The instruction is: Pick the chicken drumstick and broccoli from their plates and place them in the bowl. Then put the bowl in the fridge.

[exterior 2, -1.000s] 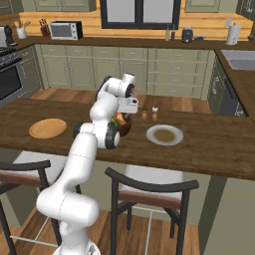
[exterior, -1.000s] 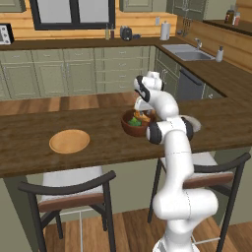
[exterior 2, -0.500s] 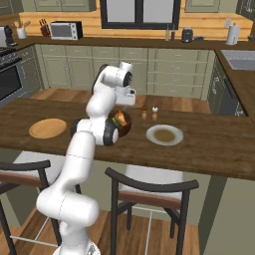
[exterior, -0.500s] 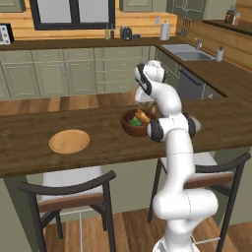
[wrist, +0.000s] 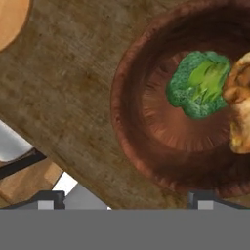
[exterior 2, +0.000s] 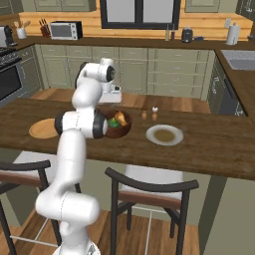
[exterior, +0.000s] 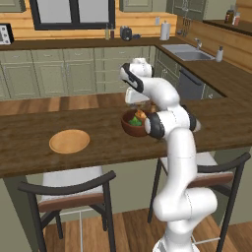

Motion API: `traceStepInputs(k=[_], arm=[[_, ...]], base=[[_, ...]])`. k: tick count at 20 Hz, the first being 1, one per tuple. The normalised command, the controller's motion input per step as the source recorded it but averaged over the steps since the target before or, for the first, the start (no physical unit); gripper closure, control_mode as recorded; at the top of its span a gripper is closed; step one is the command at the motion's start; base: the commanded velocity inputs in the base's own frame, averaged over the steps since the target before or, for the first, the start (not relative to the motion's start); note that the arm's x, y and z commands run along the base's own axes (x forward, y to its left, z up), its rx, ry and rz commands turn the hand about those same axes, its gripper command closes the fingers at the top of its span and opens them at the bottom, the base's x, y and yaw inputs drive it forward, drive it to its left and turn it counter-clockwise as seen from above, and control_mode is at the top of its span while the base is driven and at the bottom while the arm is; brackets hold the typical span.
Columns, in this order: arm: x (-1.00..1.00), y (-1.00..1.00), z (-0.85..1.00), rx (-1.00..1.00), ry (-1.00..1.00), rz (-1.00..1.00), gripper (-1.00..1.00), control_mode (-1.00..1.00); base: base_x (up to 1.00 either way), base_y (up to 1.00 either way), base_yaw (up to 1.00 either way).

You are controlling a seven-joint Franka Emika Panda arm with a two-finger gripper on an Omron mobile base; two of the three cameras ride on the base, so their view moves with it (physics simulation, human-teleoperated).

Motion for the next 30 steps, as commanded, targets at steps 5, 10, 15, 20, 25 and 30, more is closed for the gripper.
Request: traceStepInputs(k=[5, 10, 15, 20, 25, 30], arm=[[-0.7, 0.05, -0.6, -0.06, -0.21, 0.0, -1.0, -1.0], [-0.28, 0.0, -0.26, 0.0, -0.22, 0.0, -1.0, -1.0], [0.39, 0.0, 0.0, 0.0, -0.02, 0.0, -1.0, -1.0], [0.44, 0.0, -0.06, 0.0, 0.0, 0.0, -1.0, -1.0], [0.47, 0.06, -0.2, 0.0, 0.0, 0.0, -1.0, -1.0], [0.13, 0.18, -0.31, 0.0, 0.0, 0.0, -1.0, -1.0]], base=[[0.0, 0.0, 0.0], [0.0, 0.0, 0.0], [0.0, 0.0, 0.0], [0.0, 0.0, 0.0], [0.0, 0.0, 0.0], [0.0, 0.0, 0.0]])
